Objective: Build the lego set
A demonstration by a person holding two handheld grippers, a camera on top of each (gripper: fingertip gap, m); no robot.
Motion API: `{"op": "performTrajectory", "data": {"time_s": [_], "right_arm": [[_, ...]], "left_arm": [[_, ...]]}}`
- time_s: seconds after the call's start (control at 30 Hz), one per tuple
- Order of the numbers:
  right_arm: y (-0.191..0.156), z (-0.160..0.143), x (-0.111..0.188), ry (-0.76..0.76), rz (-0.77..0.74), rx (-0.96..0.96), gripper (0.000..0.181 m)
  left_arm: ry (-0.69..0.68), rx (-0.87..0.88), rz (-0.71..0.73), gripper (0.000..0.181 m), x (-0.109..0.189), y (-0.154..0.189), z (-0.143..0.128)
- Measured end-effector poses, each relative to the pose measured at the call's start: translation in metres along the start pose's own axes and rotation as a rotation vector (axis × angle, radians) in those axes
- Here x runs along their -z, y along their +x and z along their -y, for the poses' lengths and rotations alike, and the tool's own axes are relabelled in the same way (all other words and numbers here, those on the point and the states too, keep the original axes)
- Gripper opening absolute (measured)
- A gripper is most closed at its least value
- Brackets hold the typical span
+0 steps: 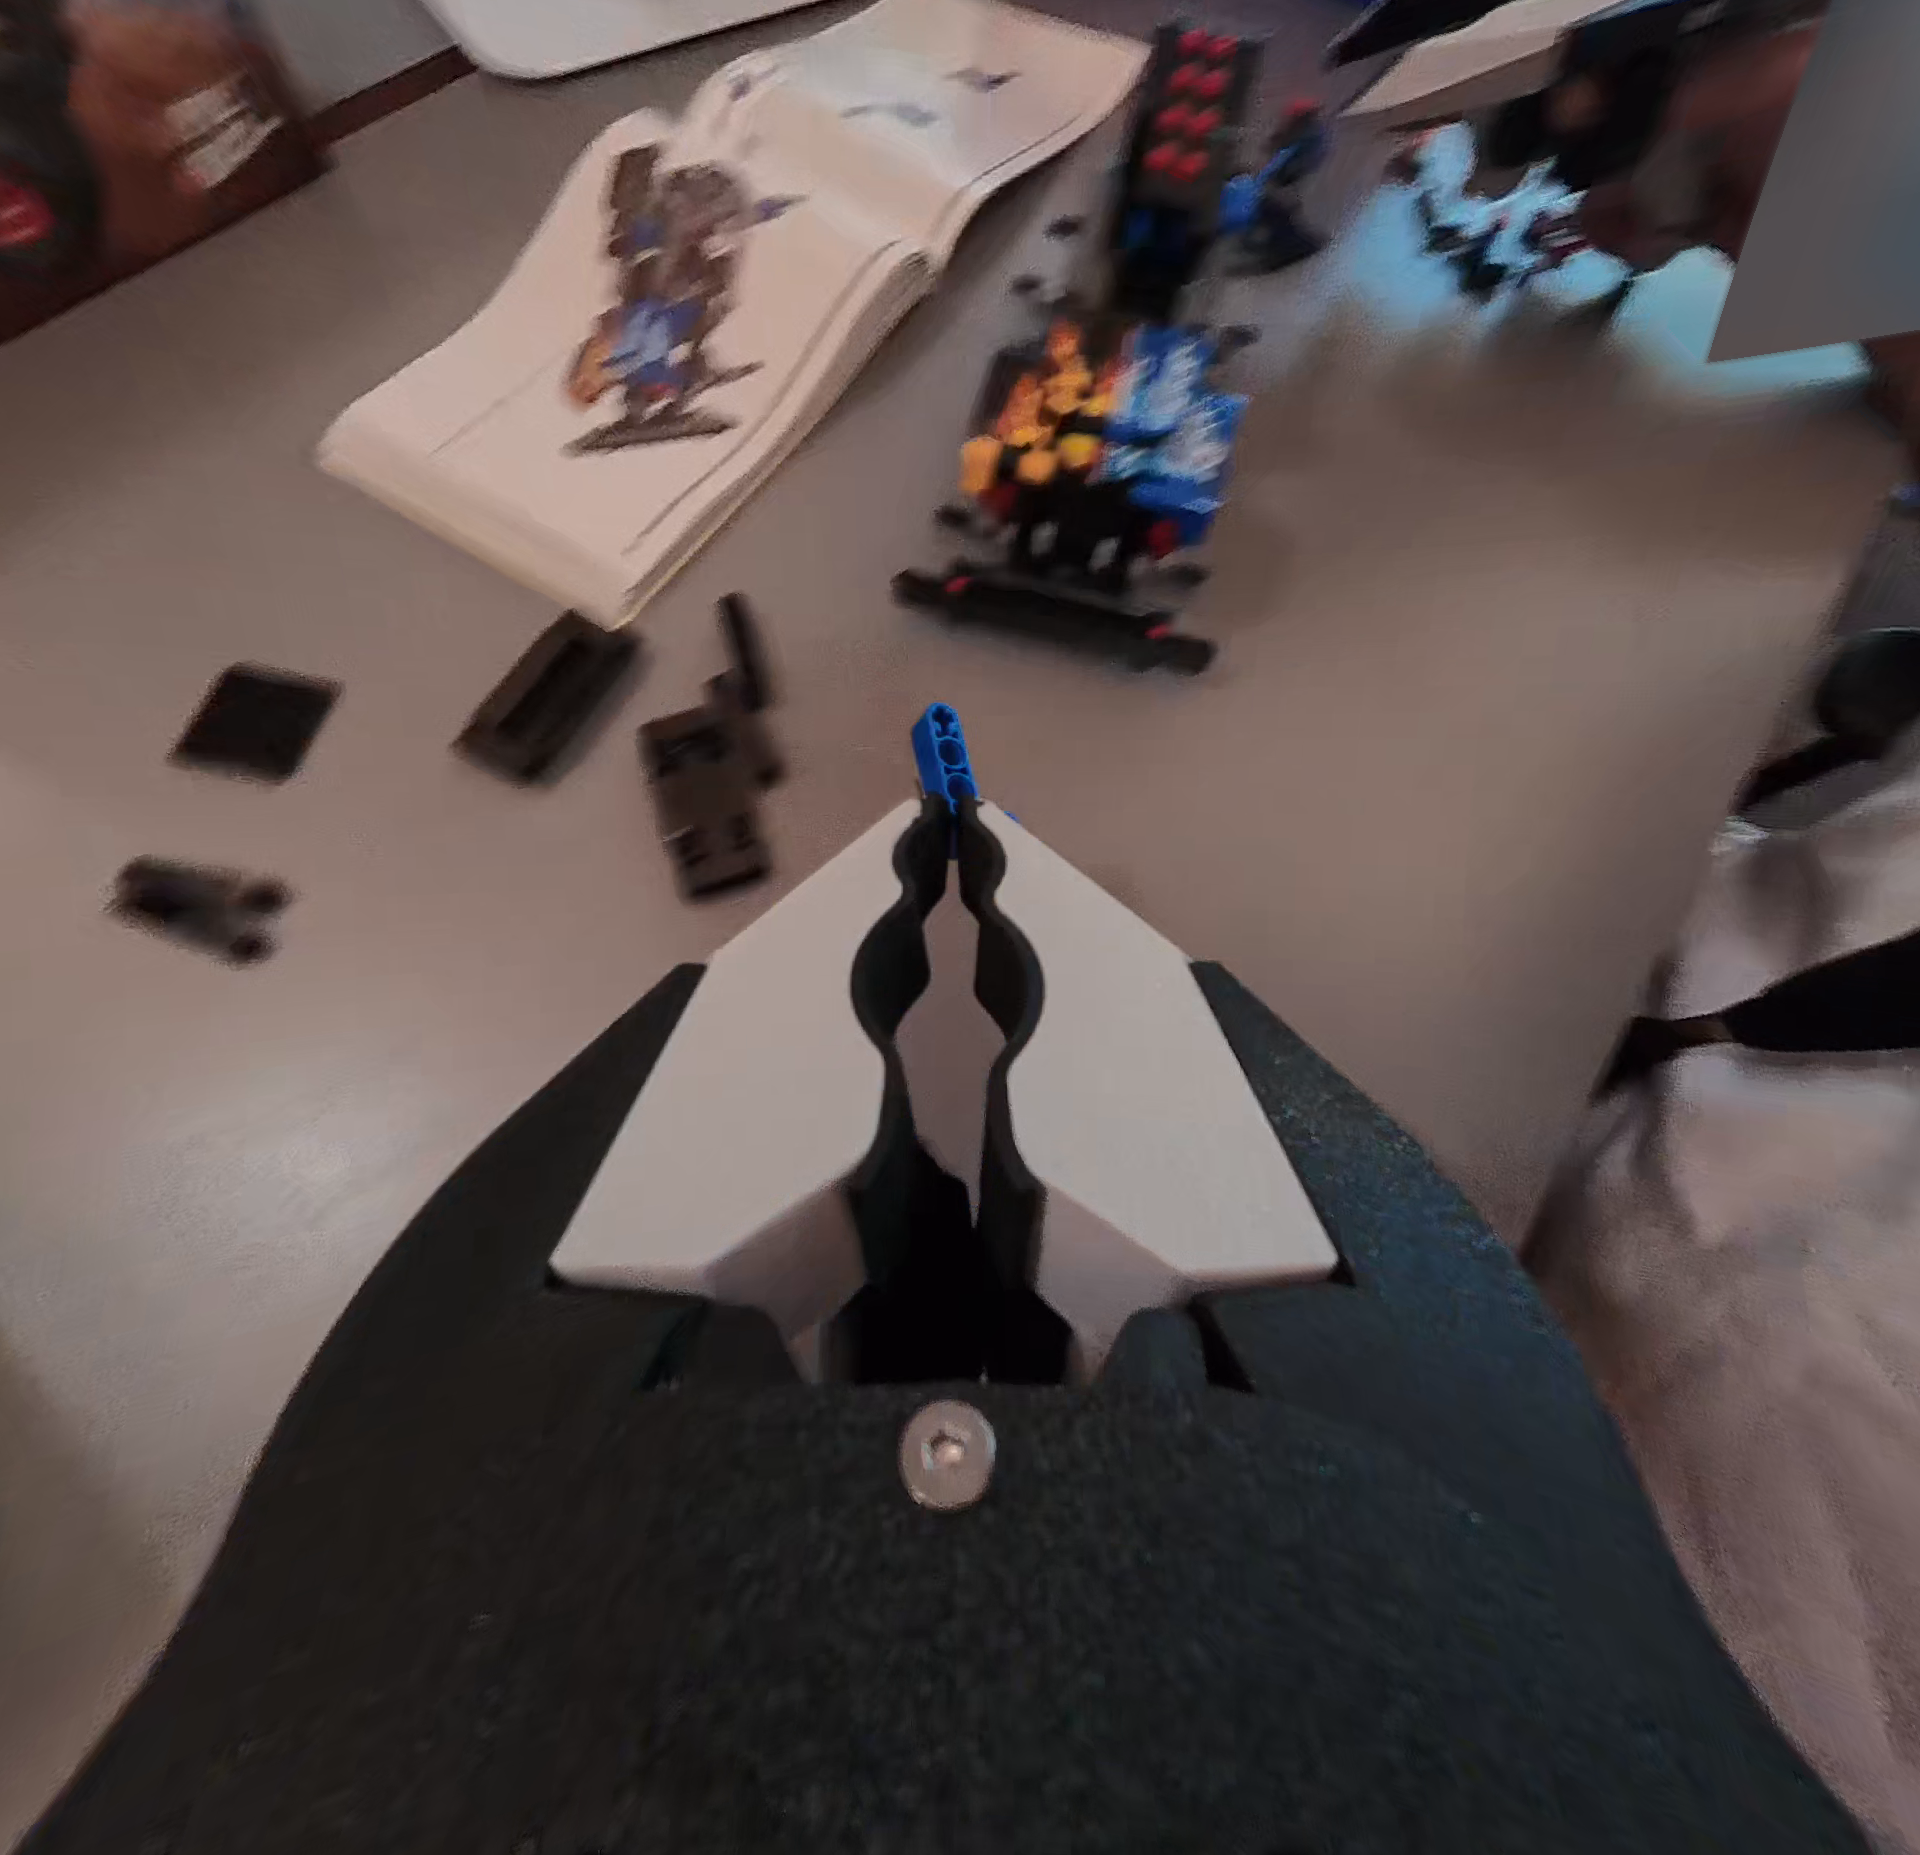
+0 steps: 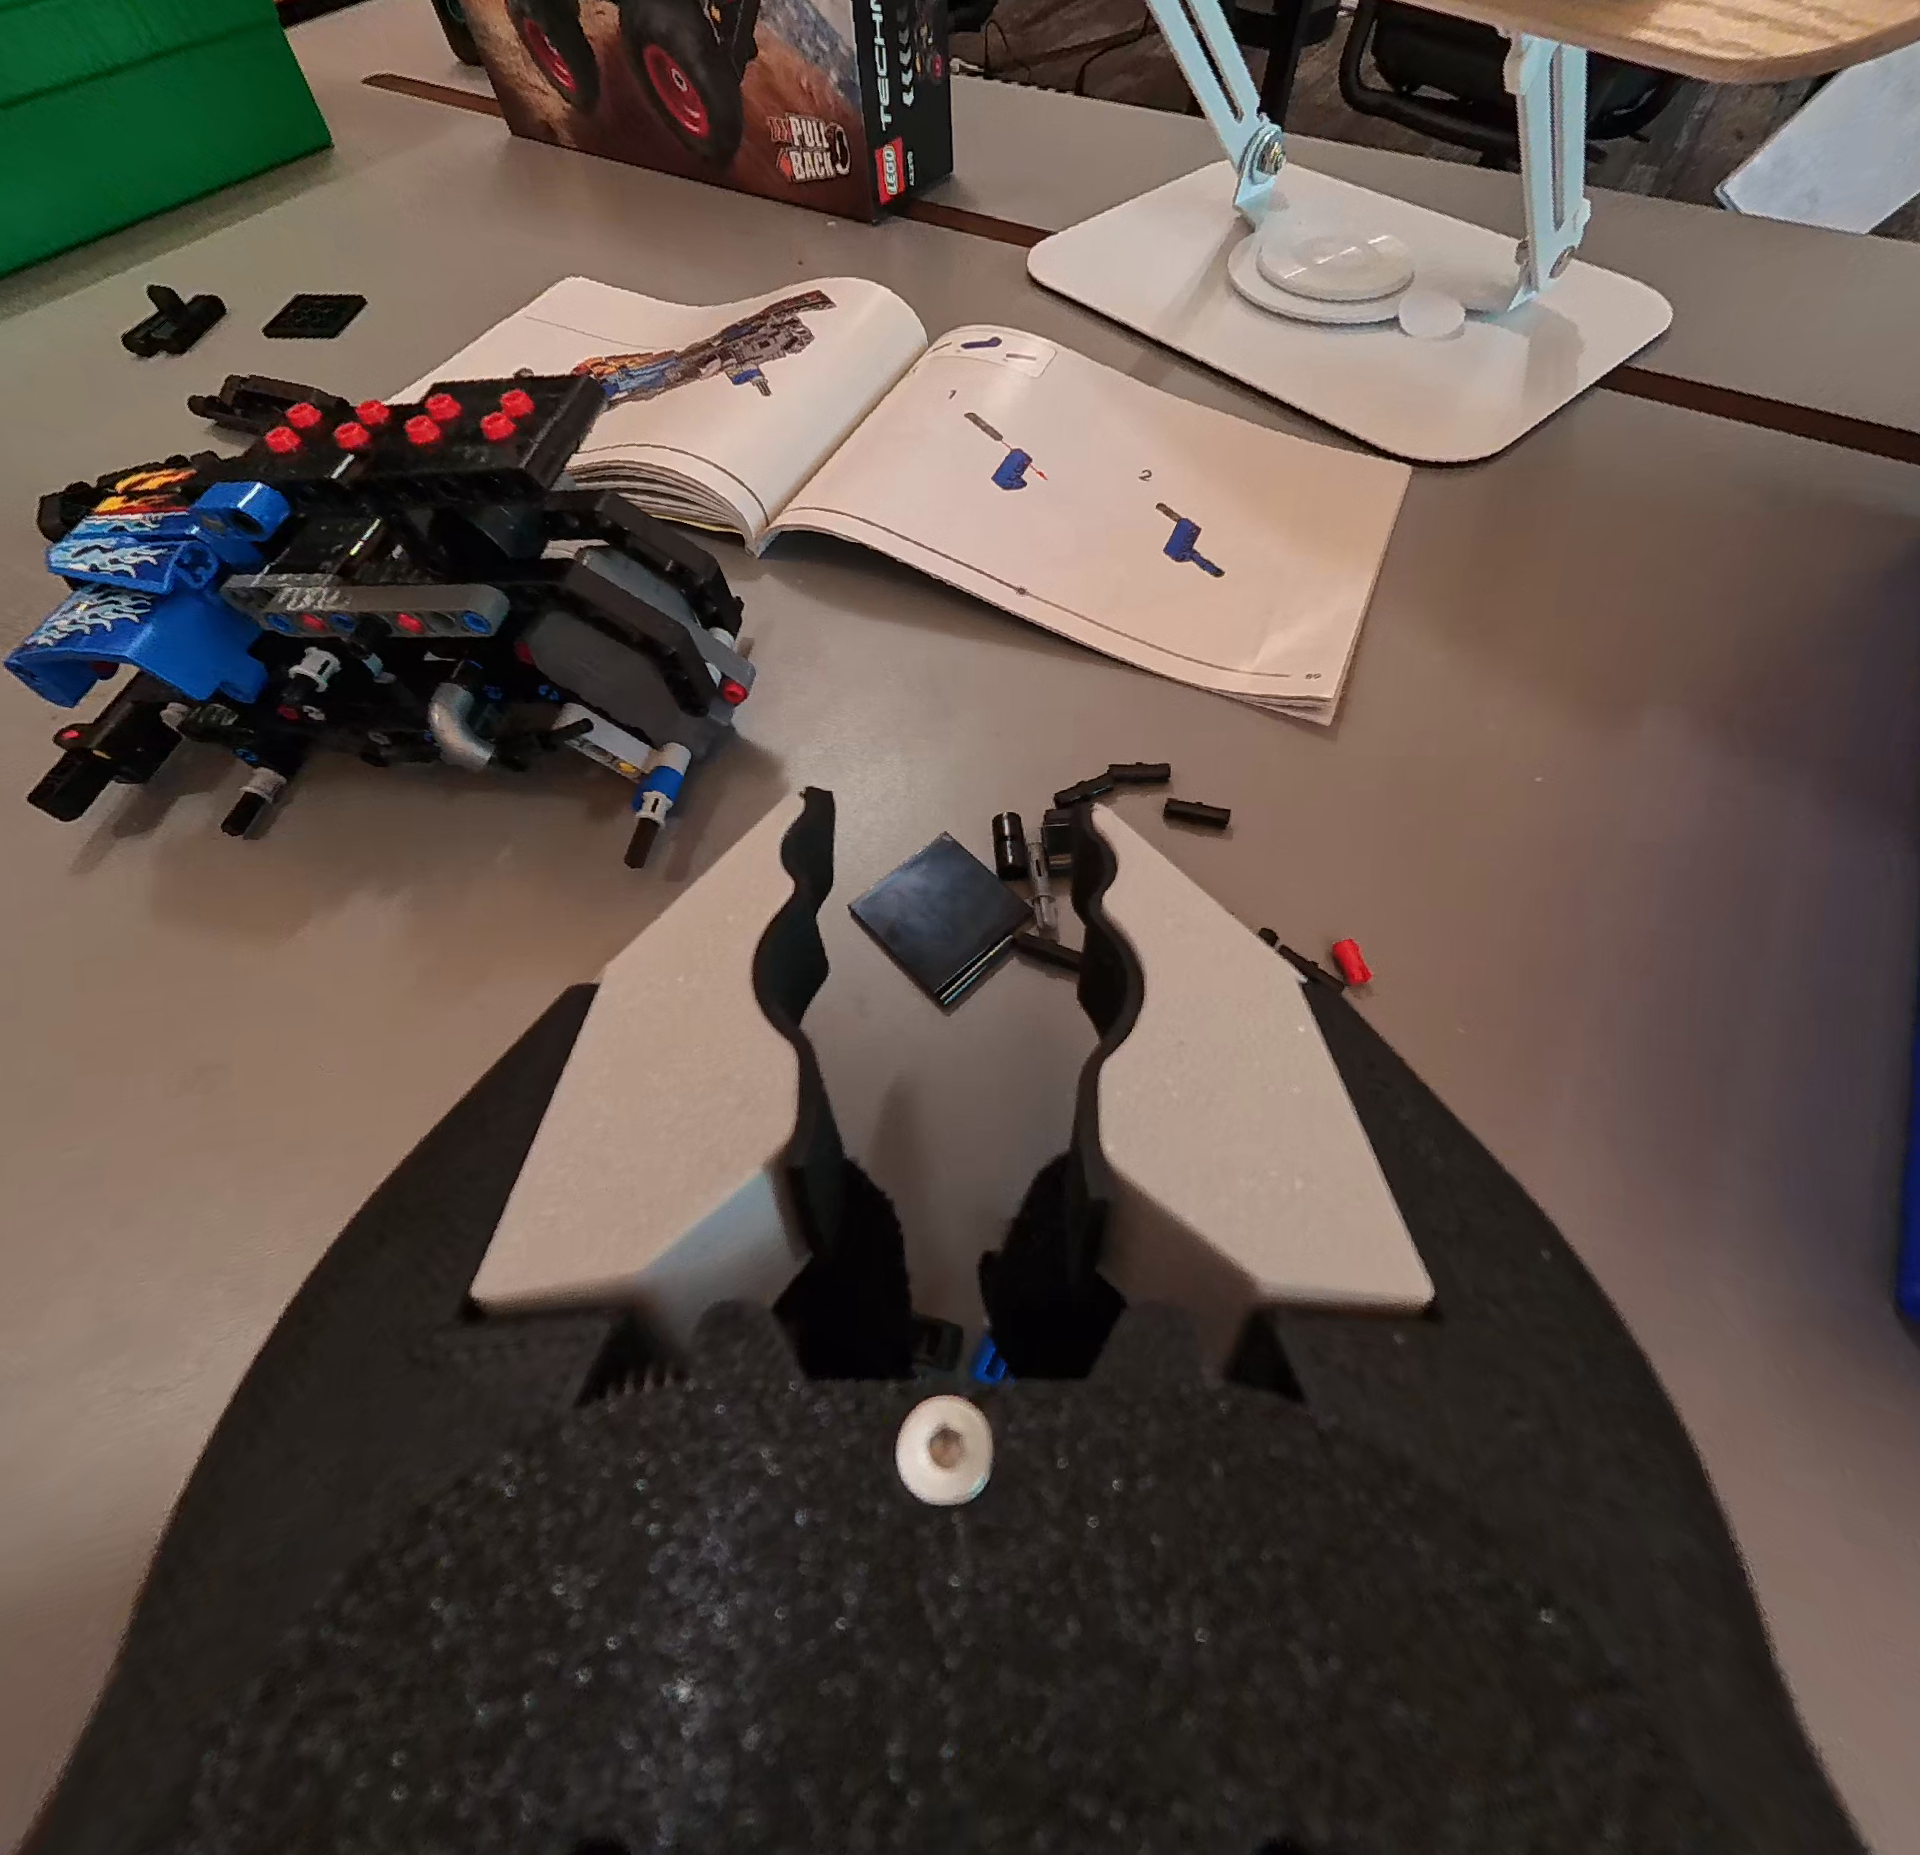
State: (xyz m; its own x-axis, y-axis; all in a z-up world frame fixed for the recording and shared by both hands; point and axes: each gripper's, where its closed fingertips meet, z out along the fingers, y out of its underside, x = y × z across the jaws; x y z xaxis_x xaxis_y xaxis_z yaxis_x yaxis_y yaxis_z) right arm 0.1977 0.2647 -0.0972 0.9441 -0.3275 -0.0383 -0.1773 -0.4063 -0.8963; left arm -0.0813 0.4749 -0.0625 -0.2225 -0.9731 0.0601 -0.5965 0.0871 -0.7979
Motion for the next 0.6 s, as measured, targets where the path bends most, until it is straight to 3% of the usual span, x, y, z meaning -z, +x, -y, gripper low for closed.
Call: {"op": "performTrajectory", "data": {"time_s": [0.17, 0.27, 0.4, 0.6], "right_arm": [[0.001, 0.000, 0.000, 0.001, -0.004, 0.000, 0.045], [-0.001, 0.000, 0.000, -0.002, -0.004, 0.007, 0.045], [-0.001, -0.001, 0.000, -0.007, -0.001, 0.010, 0.045], [-0.005, -0.002, 0.000, -0.012, 0.008, 0.023, 0.045]], "left_arm": [[0.107, -0.158, -0.350, 0.000, -0.058, 0.109, 0.035], [0.049, -0.139, -0.482, 0.000, -0.097, 0.150, 0.033], [-0.054, -0.164, -0.474, 0.000, -0.131, 0.166, 0.021], [-0.090, -0.149, -0.483, 0.000, -0.140, 0.172, 0.016]]}}
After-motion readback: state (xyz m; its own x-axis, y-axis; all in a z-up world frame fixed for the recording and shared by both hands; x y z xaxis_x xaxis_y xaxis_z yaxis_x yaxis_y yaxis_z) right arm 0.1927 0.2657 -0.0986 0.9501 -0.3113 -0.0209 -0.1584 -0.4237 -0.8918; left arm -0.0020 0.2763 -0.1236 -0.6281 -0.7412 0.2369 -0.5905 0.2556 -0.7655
